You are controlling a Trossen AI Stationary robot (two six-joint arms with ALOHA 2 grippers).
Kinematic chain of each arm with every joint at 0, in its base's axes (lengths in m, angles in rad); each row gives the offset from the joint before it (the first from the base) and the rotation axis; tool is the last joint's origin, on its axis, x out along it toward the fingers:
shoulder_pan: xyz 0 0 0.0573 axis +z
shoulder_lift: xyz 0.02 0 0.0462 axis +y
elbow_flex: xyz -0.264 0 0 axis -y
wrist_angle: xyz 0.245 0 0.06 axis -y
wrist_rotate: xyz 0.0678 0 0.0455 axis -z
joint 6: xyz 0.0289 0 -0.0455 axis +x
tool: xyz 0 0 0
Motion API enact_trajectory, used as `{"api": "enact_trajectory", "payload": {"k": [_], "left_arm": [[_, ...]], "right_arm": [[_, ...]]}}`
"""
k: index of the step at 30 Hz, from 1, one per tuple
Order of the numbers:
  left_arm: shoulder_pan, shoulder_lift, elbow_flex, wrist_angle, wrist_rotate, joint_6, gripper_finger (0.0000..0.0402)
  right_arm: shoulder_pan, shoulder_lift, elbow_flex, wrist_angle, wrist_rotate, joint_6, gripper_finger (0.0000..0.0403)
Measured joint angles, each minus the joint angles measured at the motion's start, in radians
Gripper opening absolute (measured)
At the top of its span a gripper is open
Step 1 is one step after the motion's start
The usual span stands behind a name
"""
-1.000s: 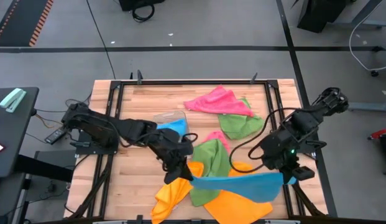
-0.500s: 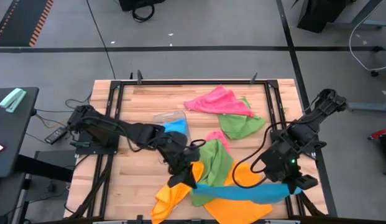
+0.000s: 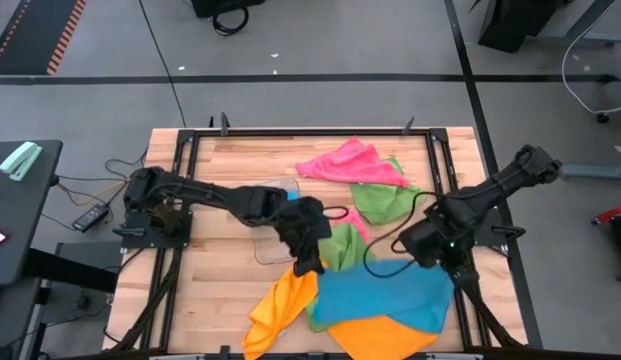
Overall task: Fold microfiber towels
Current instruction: Fold the blue towel
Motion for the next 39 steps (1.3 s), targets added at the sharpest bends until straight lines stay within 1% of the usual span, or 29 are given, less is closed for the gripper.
{"api": "enact_trajectory", "payload": {"k": [4,9,15,21,24,28,33,36,39], "left_arm": [[0.048,-0.002,0.0,-0.032,-0.011,0.001,0.0008],[0.096,-0.003,0.0,-0.071,-0.069,0.067,0.0022],[0.142,-0.01,0.0,-0.14,-0.119,0.178,0.0008],[0.188,-0.01,0.0,-0.185,-0.215,0.243,0.0023],[0.213,-0.01,0.0,-0.185,-0.224,0.283,0.0015],[0.243,-0.01,0.0,-0.196,-0.275,0.322,0.0008],[0.287,-0.01,0.0,-0.215,-0.283,0.344,0.0024],[0.305,-0.01,0.0,-0.228,-0.288,0.387,0.002],[0.319,-0.01,0.0,-0.229,-0.289,0.422,0.001]], "right_arm": [[-0.034,0.0,0.007,-0.017,0.106,0.012,0.0016],[-0.08,0.0,0.007,-0.069,0.23,0.012,0.0016],[-0.137,0.0,0.007,-0.08,0.328,0.011,0.0016],[-0.201,0.0,0.008,-0.119,0.449,0.01,0.0016],[-0.242,0.0,0.008,-0.126,0.465,0.004,0.0016],[-0.284,-0.006,0.008,-0.126,0.471,0.008,0.0016],[-0.327,-0.014,0.008,-0.126,0.497,0.009,0.0016],[-0.349,-0.014,0.008,-0.126,0.53,-0.01,0.0016],[-0.37,-0.014,0.008,-0.126,0.601,-0.05,0.0016]]}}
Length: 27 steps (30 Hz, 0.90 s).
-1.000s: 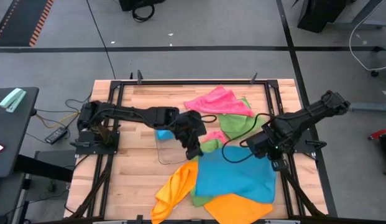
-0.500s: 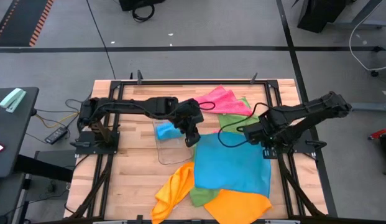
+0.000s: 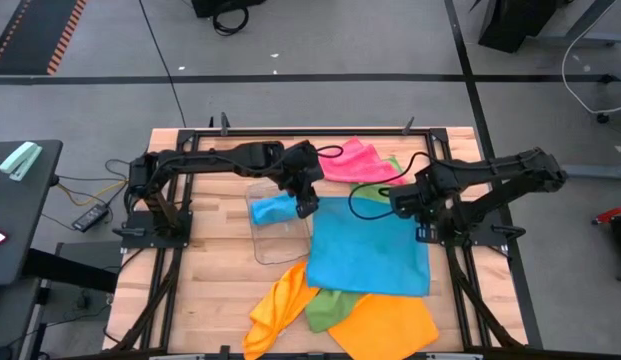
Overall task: Fold microfiber towels
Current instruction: Fold the blue towel
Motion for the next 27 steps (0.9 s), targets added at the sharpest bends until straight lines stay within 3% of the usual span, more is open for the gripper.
{"api": "enact_trajectory", "payload": {"k": [8,17,27], "left_arm": [[0.041,0.0,0.0,-0.001,-0.074,0.075,0.0026],[0.032,0.004,0.0,-0.005,-0.049,-0.01,0.0009],[0.005,0.01,0.0,0.002,-0.057,-0.136,0.0024]], "right_arm": [[-0.091,0.0,0.0,0.0,0.108,-0.081,0.0016],[-0.147,0.0,0.0,0.0,0.106,-0.128,0.0016],[-0.164,0.0,-0.007,0.072,0.063,-0.096,0.0016]]}}
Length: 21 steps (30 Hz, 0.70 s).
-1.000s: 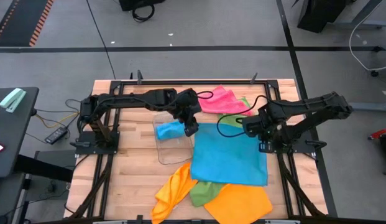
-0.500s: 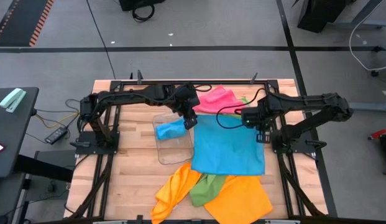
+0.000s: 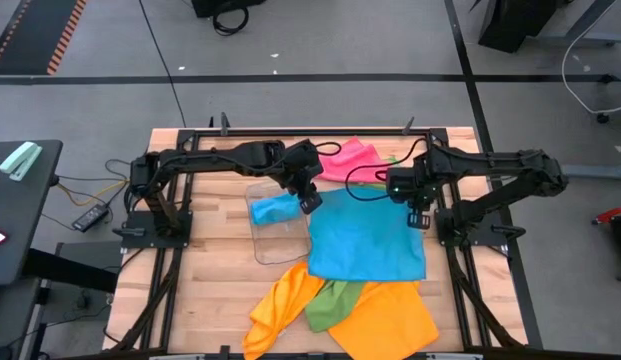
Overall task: Fold microfiber towels
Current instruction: Fold the blue towel
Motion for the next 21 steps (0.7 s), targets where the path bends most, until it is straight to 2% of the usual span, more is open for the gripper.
{"api": "enact_trajectory", "payload": {"k": [6,14,21], "left_arm": [[0.0,0.003,0.0,0.0,-0.031,-0.026,0.0009],[-0.01,0.041,-0.001,0.012,-0.031,-0.079,0.0031],[-0.015,0.045,0.0,0.042,-0.026,-0.109,0.001]], "right_arm": [[-0.006,0.0,-0.06,0.09,0.014,0.001,0.0016],[-0.033,0.001,-0.131,0.139,0.021,0.023,0.0016],[-0.033,0.0,-0.139,0.153,0.006,0.03,0.0016]]}}
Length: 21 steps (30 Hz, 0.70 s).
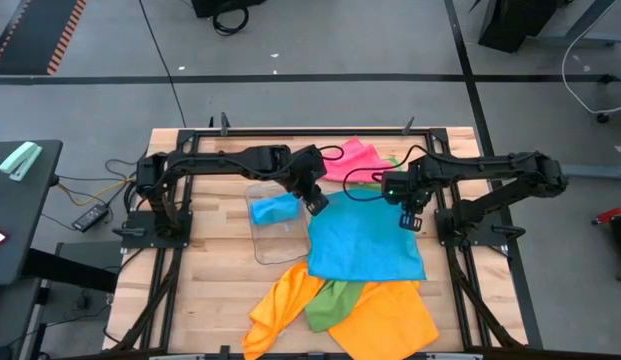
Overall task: Fold microfiber towels
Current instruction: Fold the blue towel
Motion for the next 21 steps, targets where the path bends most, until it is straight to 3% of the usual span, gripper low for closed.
{"api": "enact_trajectory", "payload": {"k": [7,12,17,21], "left_arm": [[-0.01,0.0,0.0,0.02,0.03,-0.058,0.0027],[-0.028,0.0,0.0,0.055,0.03,-0.084,0.0018],[-0.035,0.0,0.0,0.065,0.02,-0.102,0.0009],[-0.036,0.0,0.0,0.064,0.014,-0.107,0.0025]], "right_arm": [[-0.031,0.0,0.0,0.099,-0.119,0.028,0.0016],[-0.055,0.0,0.0,0.164,-0.128,0.026,0.0016],[-0.079,0.0,0.0,0.118,-0.079,-0.004,0.0016],[-0.078,0.004,0.001,0.016,-0.008,-0.008,0.0016]]}}
